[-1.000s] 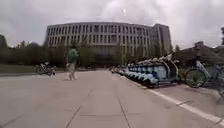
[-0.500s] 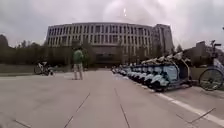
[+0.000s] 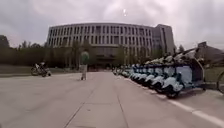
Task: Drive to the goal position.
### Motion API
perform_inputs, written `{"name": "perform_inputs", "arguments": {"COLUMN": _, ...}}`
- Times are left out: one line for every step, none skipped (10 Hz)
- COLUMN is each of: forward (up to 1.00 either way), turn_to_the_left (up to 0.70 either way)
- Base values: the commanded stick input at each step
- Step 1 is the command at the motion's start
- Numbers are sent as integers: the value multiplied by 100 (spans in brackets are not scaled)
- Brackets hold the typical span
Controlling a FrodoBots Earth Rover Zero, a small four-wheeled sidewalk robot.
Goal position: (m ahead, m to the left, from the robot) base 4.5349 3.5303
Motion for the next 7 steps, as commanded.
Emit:
{"name": "perform_inputs", "arguments": {"forward": 100, "turn_to_the_left": -40}}
{"name": "perform_inputs", "arguments": {"forward": 100, "turn_to_the_left": -28}}
{"name": "perform_inputs", "arguments": {"forward": 100, "turn_to_the_left": -9}}
{"name": "perform_inputs", "arguments": {"forward": 100, "turn_to_the_left": 0}}
{"name": "perform_inputs", "arguments": {"forward": 100, "turn_to_the_left": 0}}
{"name": "perform_inputs", "arguments": {"forward": 100, "turn_to_the_left": 0}}
{"name": "perform_inputs", "arguments": {"forward": 100, "turn_to_the_left": 0}}
